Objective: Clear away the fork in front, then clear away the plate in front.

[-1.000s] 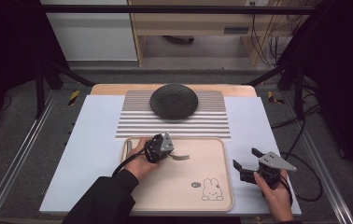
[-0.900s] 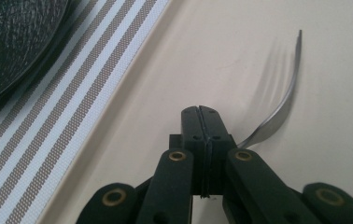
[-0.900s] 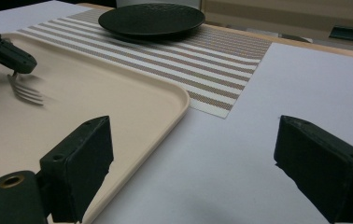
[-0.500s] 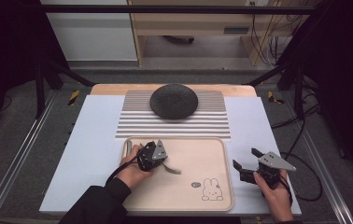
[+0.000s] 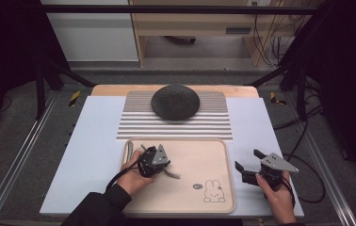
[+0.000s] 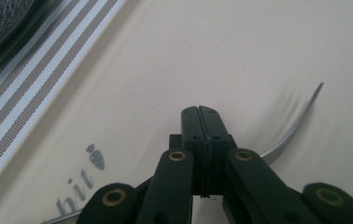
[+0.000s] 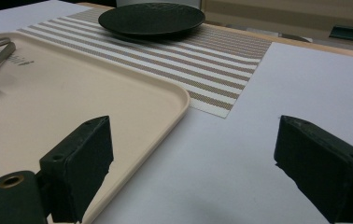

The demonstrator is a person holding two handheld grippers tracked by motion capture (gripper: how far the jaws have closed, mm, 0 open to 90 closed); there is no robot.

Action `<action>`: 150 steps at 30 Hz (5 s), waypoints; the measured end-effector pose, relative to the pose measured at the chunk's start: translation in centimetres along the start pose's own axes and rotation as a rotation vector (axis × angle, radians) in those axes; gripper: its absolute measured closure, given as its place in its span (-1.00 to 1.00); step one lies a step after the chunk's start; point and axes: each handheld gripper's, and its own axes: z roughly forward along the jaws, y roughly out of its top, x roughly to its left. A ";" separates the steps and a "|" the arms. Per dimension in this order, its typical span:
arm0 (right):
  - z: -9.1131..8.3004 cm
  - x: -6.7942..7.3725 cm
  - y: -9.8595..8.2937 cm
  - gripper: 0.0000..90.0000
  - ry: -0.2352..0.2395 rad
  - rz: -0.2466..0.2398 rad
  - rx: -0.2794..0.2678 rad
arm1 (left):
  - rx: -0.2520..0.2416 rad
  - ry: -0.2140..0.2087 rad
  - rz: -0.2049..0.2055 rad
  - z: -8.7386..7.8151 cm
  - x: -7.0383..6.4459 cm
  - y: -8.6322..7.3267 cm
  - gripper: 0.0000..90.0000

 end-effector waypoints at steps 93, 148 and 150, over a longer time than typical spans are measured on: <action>0.1 0.2 -0.1 -0.74 0.007 -0.005 0.010 | -0.015 0.092 0.036 -4.9 1.1 -4.2 0.64; -0.2 0.4 0.3 -0.88 0.015 -0.003 -0.014 | -0.057 0.146 0.199 -1.4 12.0 6.4 -0.87; -0.3 0.4 0.3 -0.88 0.014 -0.003 -0.015 | -0.069 0.147 0.179 -0.8 12.5 6.7 -0.87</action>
